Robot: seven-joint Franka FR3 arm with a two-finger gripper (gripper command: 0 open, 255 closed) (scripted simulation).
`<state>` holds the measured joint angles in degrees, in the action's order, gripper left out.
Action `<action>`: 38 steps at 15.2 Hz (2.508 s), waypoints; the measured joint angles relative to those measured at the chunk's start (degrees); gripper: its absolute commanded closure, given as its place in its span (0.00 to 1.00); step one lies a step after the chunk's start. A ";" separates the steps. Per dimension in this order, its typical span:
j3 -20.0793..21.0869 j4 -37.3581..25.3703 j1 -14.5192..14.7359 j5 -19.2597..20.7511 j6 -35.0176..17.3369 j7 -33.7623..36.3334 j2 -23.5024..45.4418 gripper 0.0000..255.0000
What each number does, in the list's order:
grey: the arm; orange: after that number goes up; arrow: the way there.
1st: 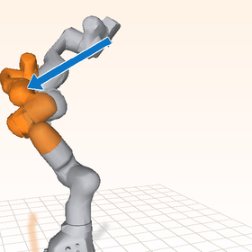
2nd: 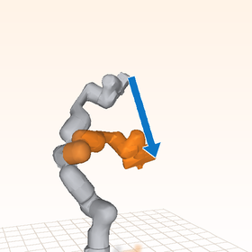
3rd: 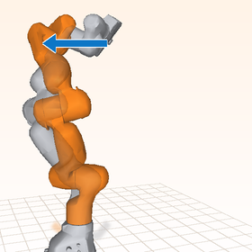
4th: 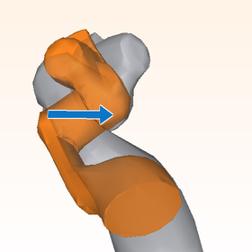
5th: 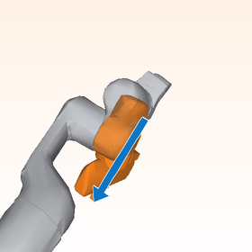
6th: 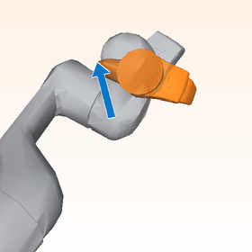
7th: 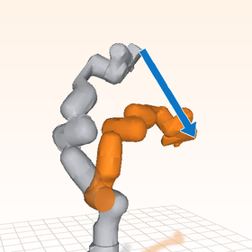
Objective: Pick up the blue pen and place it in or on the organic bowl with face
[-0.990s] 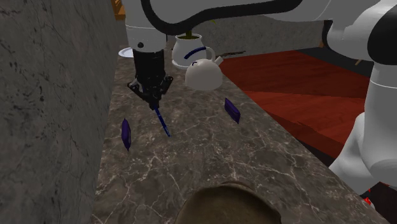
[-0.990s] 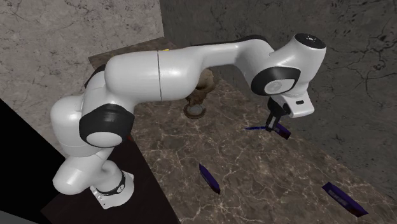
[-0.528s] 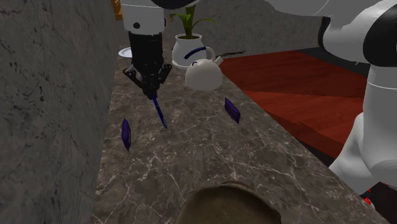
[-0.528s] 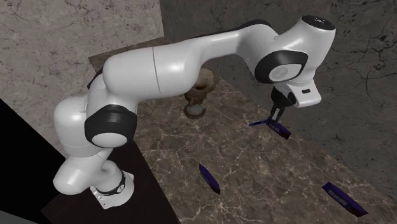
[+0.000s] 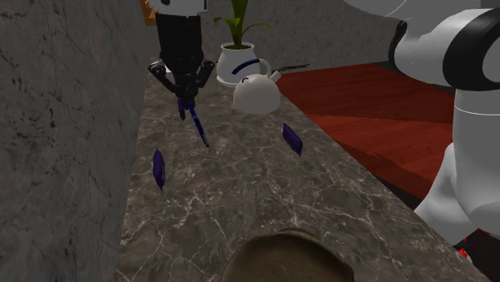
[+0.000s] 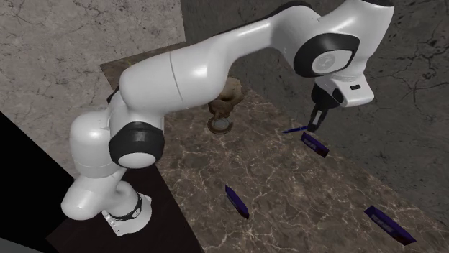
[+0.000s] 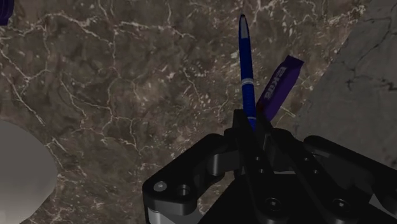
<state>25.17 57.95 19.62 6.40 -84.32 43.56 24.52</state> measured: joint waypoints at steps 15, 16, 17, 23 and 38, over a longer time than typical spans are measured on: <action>2.57 7.19 1.90 -2.88 1.59 5.98 -9.53 1.00; 2.96 8.73 2.21 -3.36 1.26 6.92 -10.88 1.00; 3.34 11.67 2.31 -4.11 0.03 7.78 -12.76 1.00; 5.62 20.11 4.17 -7.09 -2.07 12.84 -20.12 1.00; 12.36 31.00 10.49 -11.54 -5.37 26.32 -30.00 1.00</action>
<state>37.53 88.94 30.11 -5.14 -89.68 69.88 -5.48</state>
